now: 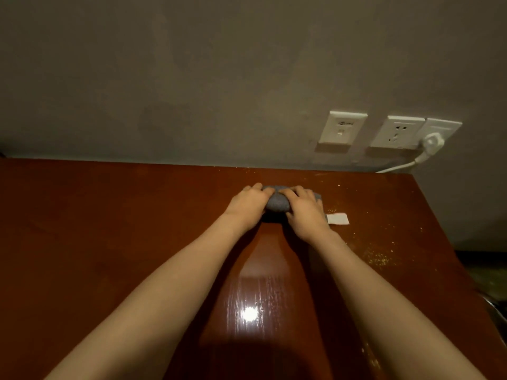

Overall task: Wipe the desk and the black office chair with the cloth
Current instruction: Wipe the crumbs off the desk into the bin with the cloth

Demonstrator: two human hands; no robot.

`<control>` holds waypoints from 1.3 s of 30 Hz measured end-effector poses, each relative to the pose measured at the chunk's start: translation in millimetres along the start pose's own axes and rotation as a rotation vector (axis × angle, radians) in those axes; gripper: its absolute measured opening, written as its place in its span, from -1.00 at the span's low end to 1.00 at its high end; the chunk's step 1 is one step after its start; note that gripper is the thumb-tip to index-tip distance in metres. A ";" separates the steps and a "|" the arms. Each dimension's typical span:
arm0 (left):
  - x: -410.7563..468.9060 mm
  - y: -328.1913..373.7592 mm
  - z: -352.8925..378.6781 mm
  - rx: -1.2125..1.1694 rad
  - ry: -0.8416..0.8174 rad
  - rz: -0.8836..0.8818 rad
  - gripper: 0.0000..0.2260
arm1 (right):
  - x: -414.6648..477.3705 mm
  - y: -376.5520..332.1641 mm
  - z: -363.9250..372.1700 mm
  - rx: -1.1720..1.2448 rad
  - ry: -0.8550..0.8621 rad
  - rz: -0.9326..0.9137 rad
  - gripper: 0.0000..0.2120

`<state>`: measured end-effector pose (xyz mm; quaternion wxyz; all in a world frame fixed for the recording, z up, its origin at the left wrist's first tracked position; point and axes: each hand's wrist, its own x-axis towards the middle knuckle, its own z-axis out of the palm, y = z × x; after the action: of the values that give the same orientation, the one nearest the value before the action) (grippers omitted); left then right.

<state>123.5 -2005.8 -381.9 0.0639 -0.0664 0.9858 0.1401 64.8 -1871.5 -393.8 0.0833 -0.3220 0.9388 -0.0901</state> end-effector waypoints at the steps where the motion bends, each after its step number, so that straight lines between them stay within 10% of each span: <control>1: -6.9 0.2 -6.4 -0.028 0.024 0.016 -0.59 | -7.1 -1.8 -4.7 -0.002 0.051 -0.005 -0.50; 11: -86.3 -39.0 -17.7 0.014 -0.231 0.036 -0.69 | -59.7 -56.3 27.0 0.064 -0.012 -0.250 -0.53; 33: 9.9 -146.9 -42.3 0.187 0.441 -0.202 -0.71 | 83.0 -145.1 25.1 0.219 0.189 -0.161 -0.47; 39: 21.5 -171.2 -42.7 0.127 0.241 -0.388 -0.71 | 100.2 -173.7 42.1 0.108 0.046 -0.136 -0.49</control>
<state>123.3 -2183.3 -390.2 -0.0247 -0.2666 0.9620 0.0540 98.1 -2073.3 -405.7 0.0727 -0.3778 0.9102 -0.1535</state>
